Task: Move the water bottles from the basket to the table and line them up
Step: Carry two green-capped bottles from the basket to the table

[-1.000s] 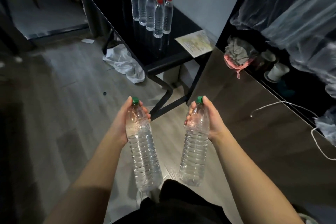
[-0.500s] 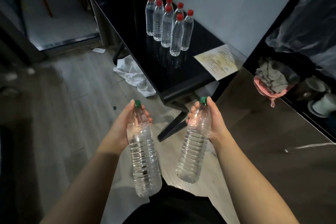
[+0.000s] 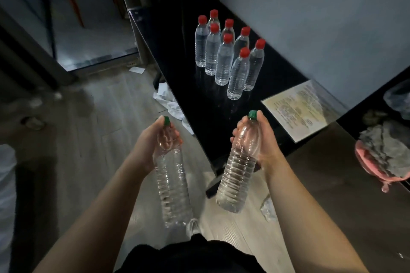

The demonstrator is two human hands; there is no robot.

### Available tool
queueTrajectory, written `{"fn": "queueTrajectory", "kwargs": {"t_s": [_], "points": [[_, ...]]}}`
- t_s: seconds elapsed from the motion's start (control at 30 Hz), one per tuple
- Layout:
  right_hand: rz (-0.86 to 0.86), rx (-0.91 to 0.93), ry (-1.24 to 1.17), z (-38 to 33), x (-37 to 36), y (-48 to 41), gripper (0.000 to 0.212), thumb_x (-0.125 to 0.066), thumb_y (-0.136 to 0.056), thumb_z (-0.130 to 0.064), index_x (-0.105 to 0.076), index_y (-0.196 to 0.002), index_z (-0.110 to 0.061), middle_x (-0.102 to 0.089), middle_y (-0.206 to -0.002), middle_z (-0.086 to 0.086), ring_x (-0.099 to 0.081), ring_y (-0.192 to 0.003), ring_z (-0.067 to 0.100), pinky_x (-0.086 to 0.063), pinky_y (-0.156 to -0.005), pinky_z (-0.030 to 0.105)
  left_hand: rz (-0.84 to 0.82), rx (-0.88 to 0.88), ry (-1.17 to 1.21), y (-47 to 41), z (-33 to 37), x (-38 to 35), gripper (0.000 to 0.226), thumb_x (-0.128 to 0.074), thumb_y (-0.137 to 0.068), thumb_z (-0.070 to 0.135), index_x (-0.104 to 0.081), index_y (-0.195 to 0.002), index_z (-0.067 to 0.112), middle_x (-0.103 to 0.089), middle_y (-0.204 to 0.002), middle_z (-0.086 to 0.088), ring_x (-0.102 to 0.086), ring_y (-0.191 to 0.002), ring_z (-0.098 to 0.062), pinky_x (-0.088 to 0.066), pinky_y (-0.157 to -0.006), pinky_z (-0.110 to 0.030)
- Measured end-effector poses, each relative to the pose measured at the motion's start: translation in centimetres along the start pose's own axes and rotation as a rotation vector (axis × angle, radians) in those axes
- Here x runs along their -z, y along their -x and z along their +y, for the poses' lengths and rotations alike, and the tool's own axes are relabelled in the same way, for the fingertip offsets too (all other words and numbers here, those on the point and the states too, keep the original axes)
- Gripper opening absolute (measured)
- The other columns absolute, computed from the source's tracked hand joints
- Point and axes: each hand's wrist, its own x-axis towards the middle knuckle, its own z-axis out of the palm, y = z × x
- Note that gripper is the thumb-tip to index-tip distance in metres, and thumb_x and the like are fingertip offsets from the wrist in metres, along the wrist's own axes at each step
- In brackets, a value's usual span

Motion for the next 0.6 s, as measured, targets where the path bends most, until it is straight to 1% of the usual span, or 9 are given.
{"fn": "queueTrajectory", "kwargs": {"t_s": [0.03, 0.07, 0.17, 0.2, 0.27, 0.3, 0.4, 0.53, 0.6], "points": [[-0.004, 0.005, 0.012, -0.3, -0.2, -0.5, 0.039, -0.054, -0.084, -0.055, -0.06, -0.076, -0.018, -0.061, -0.072, -0.001, -0.062, -0.067, 0.016, -0.052, -0.07, 0.035, 0.017, -0.001, 0.007, -0.9, 0.4, -0.3, 0.038, -0.058, -0.081, 0.045, -0.057, -0.086, 0.007, -0.06, -0.069, -0.007, -0.061, -0.055, -0.017, -0.052, -0.069, -0.033], [-0.004, 0.009, 0.019, -0.5, -0.5, -1.0, 0.039, -0.054, -0.085, -0.054, -0.06, -0.076, -0.017, -0.06, -0.071, -0.001, -0.062, -0.067, 0.016, -0.052, -0.07, 0.035, 0.02, -0.006, 0.002, -1.8, 0.8, -0.5, 0.039, -0.06, -0.079, 0.045, -0.058, -0.085, 0.007, -0.058, -0.07, -0.009, -0.062, -0.057, -0.019, -0.053, -0.066, -0.031], [0.011, 0.047, 0.051, -0.8, -0.8, -2.5, 0.039, -0.051, -0.088, -0.052, -0.06, -0.076, -0.016, -0.061, -0.069, 0.0, -0.062, -0.066, 0.017, -0.052, -0.07, 0.037, -0.011, -0.06, -0.115, -4.8, 2.1, -0.7, 0.045, -0.074, -0.073, 0.05, -0.065, -0.086, 0.008, -0.058, -0.077, -0.014, -0.064, -0.068, -0.025, -0.054, -0.069, -0.035], [0.018, 0.059, 0.064, -0.9, -0.9, -3.1, 0.04, -0.05, -0.089, -0.052, -0.06, -0.076, -0.016, -0.061, -0.069, 0.001, -0.062, -0.066, 0.017, -0.052, -0.071, 0.037, -0.025, -0.081, -0.158, -5.9, 2.5, -0.7, 0.044, -0.071, -0.078, 0.049, -0.063, -0.089, 0.006, -0.062, -0.078, -0.014, -0.064, -0.069, -0.025, -0.054, -0.07, -0.036], [0.05, 0.076, 0.07, -0.9, -1.1, -4.4, 0.04, -0.051, -0.089, -0.053, -0.061, -0.076, -0.017, -0.062, -0.069, 0.001, -0.062, -0.066, 0.017, -0.051, -0.072, 0.038, -0.042, -0.113, -0.21, -8.2, 3.5, -1.1, 0.033, -0.055, -0.093, 0.037, -0.059, -0.092, 0.004, -0.065, -0.077, -0.013, -0.065, -0.067, -0.023, -0.054, -0.07, -0.036], [0.079, 0.092, 0.071, -0.9, -1.3, -5.0, 0.039, -0.052, -0.088, -0.054, -0.061, -0.076, -0.017, -0.061, -0.069, 0.001, -0.062, -0.066, 0.017, -0.051, -0.072, 0.038, -0.047, -0.129, -0.227, -9.3, 4.1, -1.3, 0.03, -0.051, -0.096, 0.033, -0.058, -0.093, 0.004, -0.066, -0.076, -0.012, -0.066, -0.066, -0.022, -0.054, -0.07, -0.037], [0.198, 0.15, 0.068, -1.1, -2.4, -7.4, 0.04, -0.05, -0.09, -0.052, -0.061, -0.076, -0.017, -0.059, -0.069, 0.0, -0.062, -0.063, 0.017, -0.053, -0.071, 0.038, -0.063, -0.156, -0.32, -12.9, 6.1, -1.3, 0.027, -0.046, -0.1, 0.028, -0.057, -0.095, 0.004, -0.066, -0.075, -0.01, -0.066, -0.068, -0.021, -0.054, -0.073, -0.037], [0.441, 0.223, 0.039, -2.0, -5.1, -11.2, 0.042, -0.045, -0.095, -0.048, -0.063, -0.073, -0.017, -0.061, -0.066, 0.002, -0.063, -0.062, 0.02, -0.053, -0.074, 0.039, -0.181, -0.195, -0.461, -18.4, 9.2, -1.1, 0.022, -0.047, -0.1, 0.026, -0.057, -0.096, 0.007, -0.067, -0.08, -0.01, -0.066, -0.075, -0.025, -0.055, -0.075, -0.038], [0.552, 0.298, 0.019, -2.4, -7.1, -12.9, 0.041, -0.044, -0.097, -0.044, -0.061, -0.072, -0.016, -0.062, -0.063, 0.004, -0.063, -0.06, 0.02, -0.054, -0.072, 0.038, -0.241, -0.219, -0.551, -21.0, 10.8, -1.1, 0.019, -0.049, -0.099, 0.028, -0.059, -0.094, 0.013, -0.069, -0.081, -0.007, -0.067, -0.077, -0.024, -0.056, -0.075, -0.037]]}}
